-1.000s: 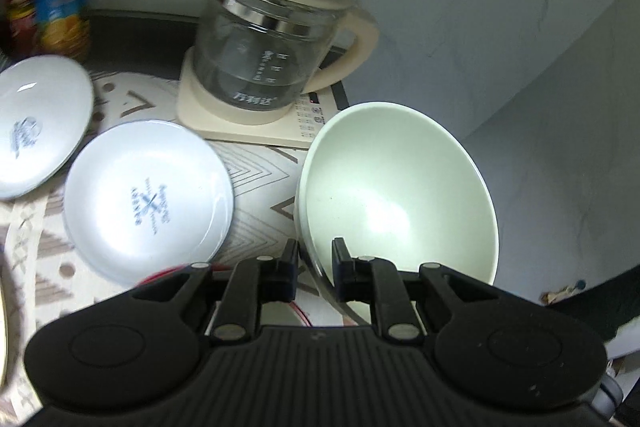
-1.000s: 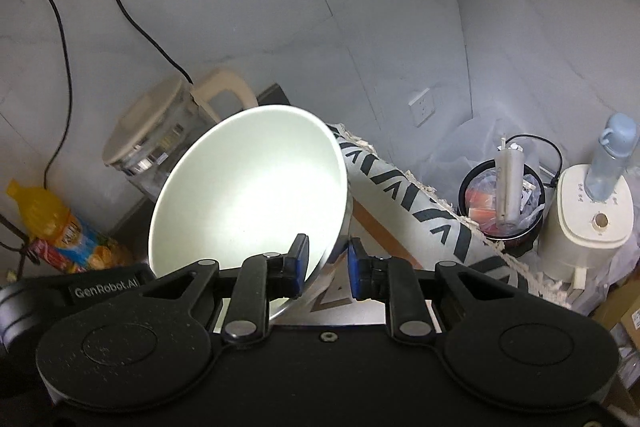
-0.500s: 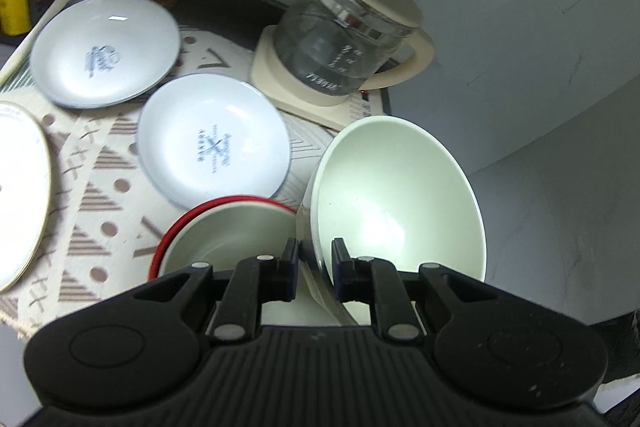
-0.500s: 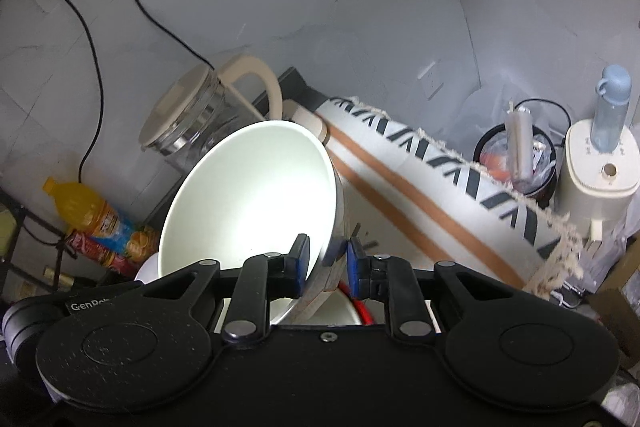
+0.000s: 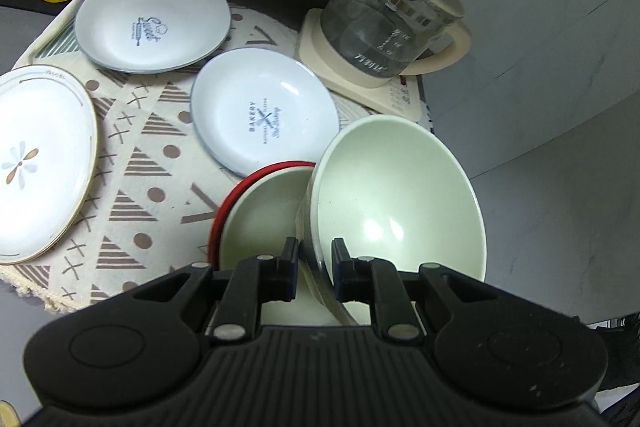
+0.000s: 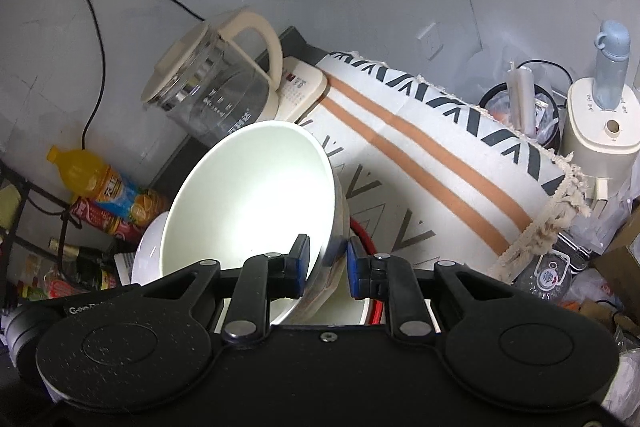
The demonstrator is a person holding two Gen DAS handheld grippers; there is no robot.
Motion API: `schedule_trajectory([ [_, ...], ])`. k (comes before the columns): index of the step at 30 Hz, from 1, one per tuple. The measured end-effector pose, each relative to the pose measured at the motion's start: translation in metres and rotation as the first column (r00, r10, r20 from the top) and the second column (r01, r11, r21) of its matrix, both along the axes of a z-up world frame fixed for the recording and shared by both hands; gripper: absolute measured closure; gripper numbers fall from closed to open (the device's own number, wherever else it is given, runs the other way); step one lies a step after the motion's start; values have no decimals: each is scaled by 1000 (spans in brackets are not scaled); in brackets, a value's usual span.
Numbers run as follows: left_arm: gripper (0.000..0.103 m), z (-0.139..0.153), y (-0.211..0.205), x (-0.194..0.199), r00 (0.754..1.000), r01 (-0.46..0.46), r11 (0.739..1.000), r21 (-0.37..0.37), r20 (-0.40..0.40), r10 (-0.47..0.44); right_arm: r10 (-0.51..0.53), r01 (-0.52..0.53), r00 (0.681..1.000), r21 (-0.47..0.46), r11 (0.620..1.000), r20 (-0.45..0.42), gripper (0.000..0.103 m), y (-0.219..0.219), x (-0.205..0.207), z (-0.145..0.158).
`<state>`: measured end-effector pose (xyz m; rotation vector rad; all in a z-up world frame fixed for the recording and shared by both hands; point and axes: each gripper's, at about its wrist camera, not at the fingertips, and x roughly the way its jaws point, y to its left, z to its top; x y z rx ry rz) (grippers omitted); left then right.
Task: Organize plates and bowls
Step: 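Lift the small green bowl with both grippers and carry it over the bowl stack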
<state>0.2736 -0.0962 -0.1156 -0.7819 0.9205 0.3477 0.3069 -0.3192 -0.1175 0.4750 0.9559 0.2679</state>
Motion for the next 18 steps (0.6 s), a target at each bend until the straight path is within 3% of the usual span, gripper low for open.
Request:
schedule_trajectory([
  [18,87,-30,13,-12,995,-17,999,-43,-101,12,34,-37,997,-43,998,-73,83,14,-10,-25],
])
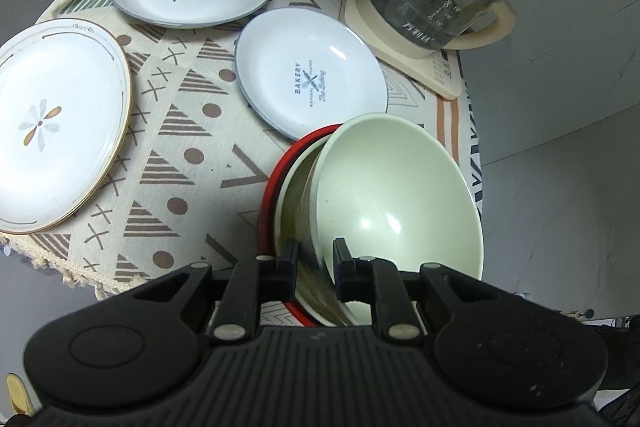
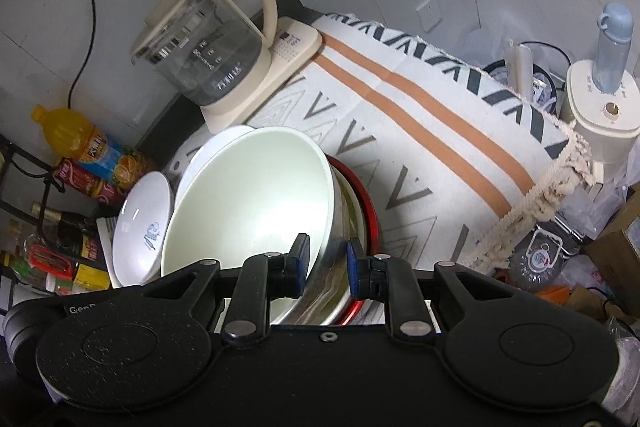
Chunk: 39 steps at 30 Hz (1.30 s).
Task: Organize plates and bowls
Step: 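Lift the small green bowl with both grippers and carry it over the bowl stack, then lower the small bowl into the stack and open both grippers, then withdraw both grippers and move them toward the white 'Sweet' plate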
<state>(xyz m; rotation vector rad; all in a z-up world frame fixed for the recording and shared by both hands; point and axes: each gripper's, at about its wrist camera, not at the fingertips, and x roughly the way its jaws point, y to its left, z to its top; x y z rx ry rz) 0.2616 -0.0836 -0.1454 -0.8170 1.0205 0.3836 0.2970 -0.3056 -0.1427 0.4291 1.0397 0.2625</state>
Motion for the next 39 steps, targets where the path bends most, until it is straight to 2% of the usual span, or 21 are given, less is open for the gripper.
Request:
schedule_trajectory([
  [8,86,-3,2,0,1000,1,1000,22,-9,-1,17,-17,1000,-16,1000,-10,81,3,-1,-4],
  [14,81,3,7,-2,1000,-23,1000,19,-9,23,23,-23,1000,-6,1000,-3,78,-1,-1,3],
  [19,61,12,11,-9,999,-51,998,38,-15,52,23,-23,1000,-4,1000,15,78,-4,-5,10],
  [25,44,23,13,-28,998,-62,996,68,-4,62,35,-35,999,-7,999,40,78,-5,-18,18],
  [29,32,29,15,-46,997,-71,994,80,3,71,61,-61,996,-8,998,67,67,-4,-32,25],
  [31,24,32,14,-53,998,-68,991,114,1,68,70,-69,994,-17,997,82,57,-3,-39,27],
  [33,19,34,15,-63,998,-66,988,138,0,67,84,-83,992,-18,996,93,55,-2,-47,29],
  [39,18,39,17,-92,998,-62,985,164,3,62,129,-127,985,-23,992,117,47,1,-70,29],
])
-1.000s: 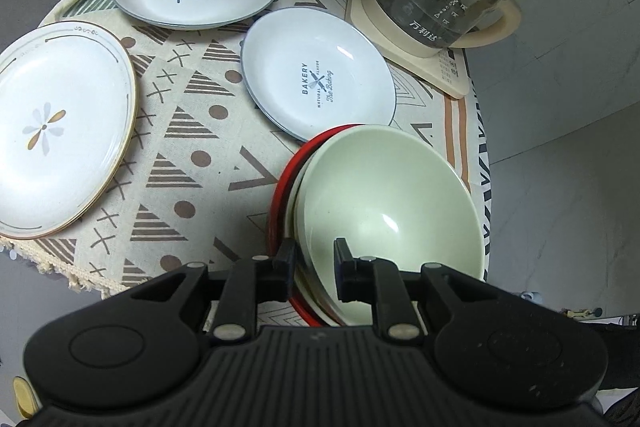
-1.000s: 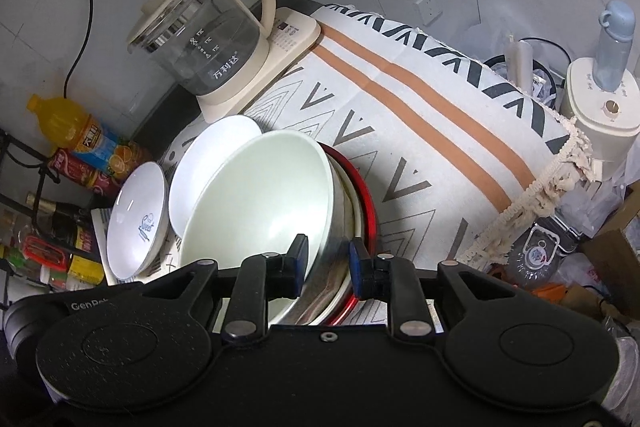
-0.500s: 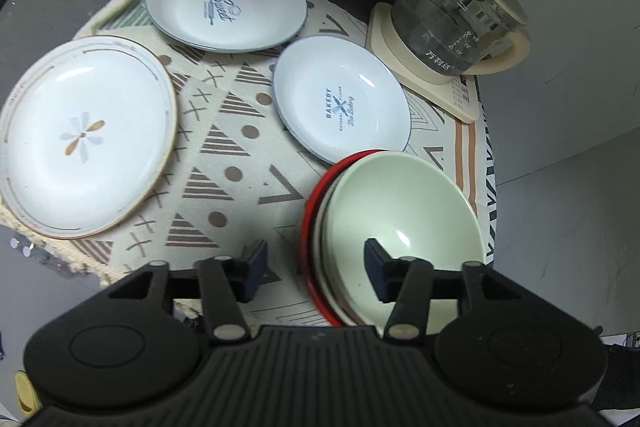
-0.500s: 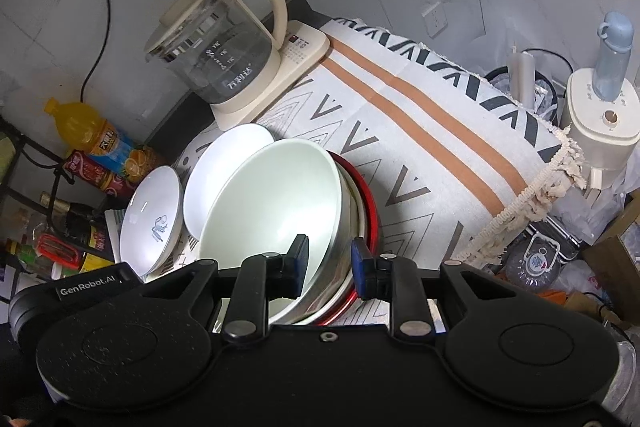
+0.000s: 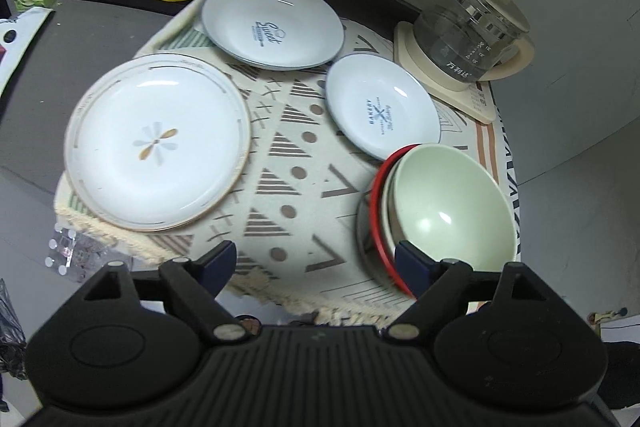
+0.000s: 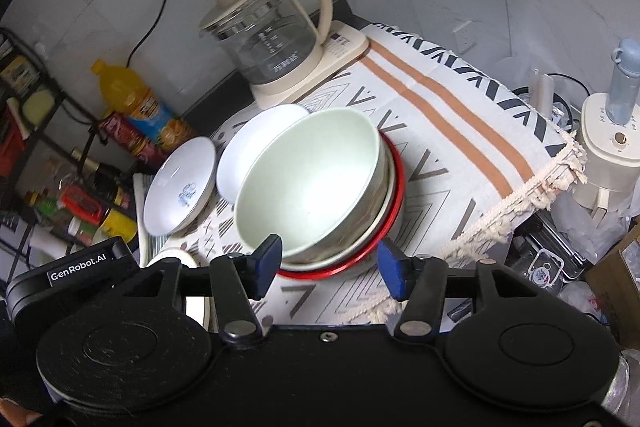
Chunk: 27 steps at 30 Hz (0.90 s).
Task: Organize plates and bowls
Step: 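Withdraw both grippers and move them toward the white 'Sweet' plate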
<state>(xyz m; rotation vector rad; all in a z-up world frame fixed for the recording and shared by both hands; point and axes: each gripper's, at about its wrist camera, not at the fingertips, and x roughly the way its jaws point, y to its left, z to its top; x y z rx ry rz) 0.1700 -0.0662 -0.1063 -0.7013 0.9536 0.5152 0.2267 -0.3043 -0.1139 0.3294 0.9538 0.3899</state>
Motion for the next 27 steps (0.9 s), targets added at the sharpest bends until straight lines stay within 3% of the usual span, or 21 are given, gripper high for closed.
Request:
schedule_trajectory([
  [6,13,4,5,-27,1000,-21,1000,11,-13,21,52,-51,998,-10,999,25,40,7,-21,3],
  [9,11,5,8,-37,1000,-22,1000,18,-17,22,78,-77,996,-20,997,46,28,13,-31,6],
  [12,1,8,11,-48,1000,-28,999,44,-7,28,106,-104,991,-35,994,77,19,20,-39,9],
  [18,0,10,20,-66,999,-32,997,63,-6,32,160,-156,981,-48,987,106,2,36,-46,10],
  [27,0,9,45,-85,998,-50,991,124,-17,53,211,-207,972,-52,977,101,0,60,-49,6],
])
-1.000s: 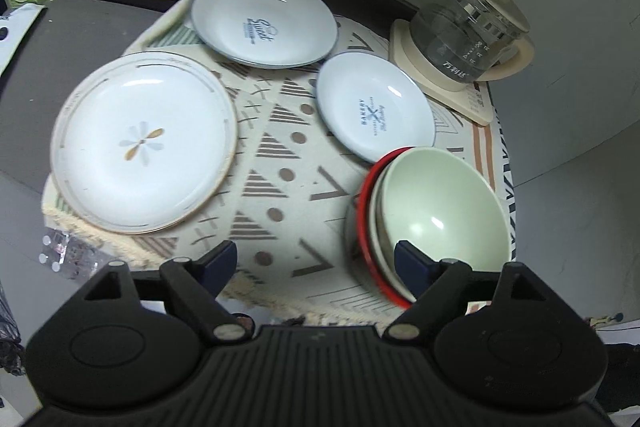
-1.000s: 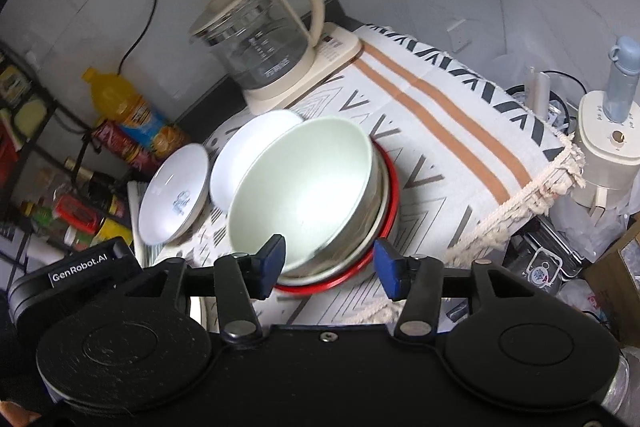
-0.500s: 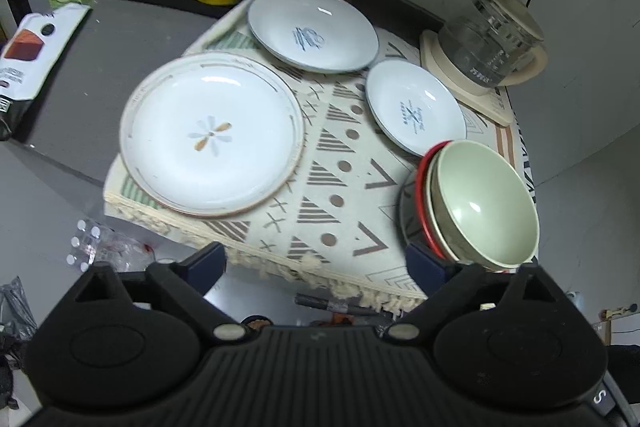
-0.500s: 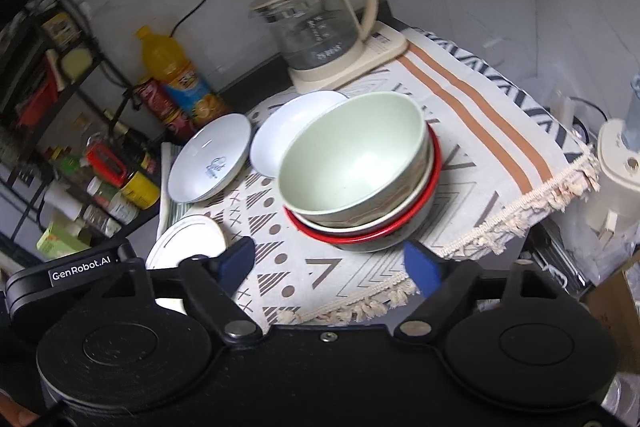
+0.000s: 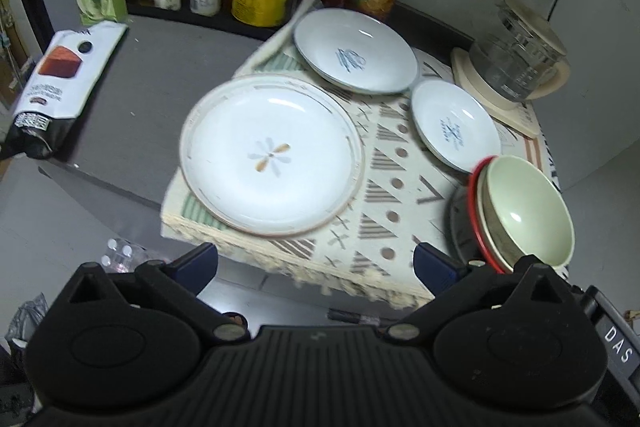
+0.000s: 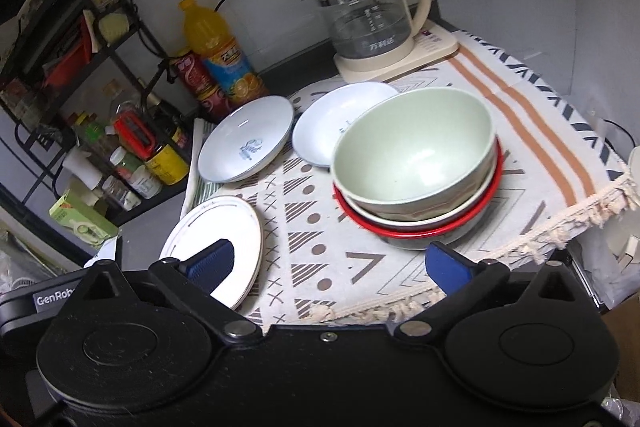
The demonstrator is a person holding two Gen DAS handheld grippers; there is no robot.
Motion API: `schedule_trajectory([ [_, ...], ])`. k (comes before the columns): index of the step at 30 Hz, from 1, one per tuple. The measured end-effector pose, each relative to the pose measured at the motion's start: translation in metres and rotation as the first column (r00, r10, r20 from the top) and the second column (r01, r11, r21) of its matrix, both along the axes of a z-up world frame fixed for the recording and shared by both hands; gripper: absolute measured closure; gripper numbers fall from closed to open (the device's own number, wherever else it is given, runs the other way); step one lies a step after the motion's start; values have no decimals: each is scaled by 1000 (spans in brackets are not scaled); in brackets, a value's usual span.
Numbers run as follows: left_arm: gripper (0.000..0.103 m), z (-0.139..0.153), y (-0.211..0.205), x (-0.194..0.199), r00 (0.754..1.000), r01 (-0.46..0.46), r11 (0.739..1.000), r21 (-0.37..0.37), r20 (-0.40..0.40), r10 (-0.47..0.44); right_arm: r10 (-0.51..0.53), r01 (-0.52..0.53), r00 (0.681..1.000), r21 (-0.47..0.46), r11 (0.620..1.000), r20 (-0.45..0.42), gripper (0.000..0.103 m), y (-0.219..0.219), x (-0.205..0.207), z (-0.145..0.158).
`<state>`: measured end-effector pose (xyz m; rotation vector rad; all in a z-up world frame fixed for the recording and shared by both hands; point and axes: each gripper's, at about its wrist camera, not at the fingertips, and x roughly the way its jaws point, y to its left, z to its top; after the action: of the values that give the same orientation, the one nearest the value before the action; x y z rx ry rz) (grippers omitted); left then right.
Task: Organize plates and bowls
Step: 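Withdraw both grippers and move them toward the white 'Sweet' plate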
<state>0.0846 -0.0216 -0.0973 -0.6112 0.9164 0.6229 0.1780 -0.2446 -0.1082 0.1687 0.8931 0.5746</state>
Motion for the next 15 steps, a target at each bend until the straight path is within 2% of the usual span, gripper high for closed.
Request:
schedule_trajectory([
  [8,0,-8,30,-6,1000,-12,1000,-15,6,12,52,-52,999,-25,998,-1,0,29,0,-4],
  [15,0,-12,59,5,999,49,999,-7,3,-49,73,-73,997,-53,996,1,0,61,5,-4],
])
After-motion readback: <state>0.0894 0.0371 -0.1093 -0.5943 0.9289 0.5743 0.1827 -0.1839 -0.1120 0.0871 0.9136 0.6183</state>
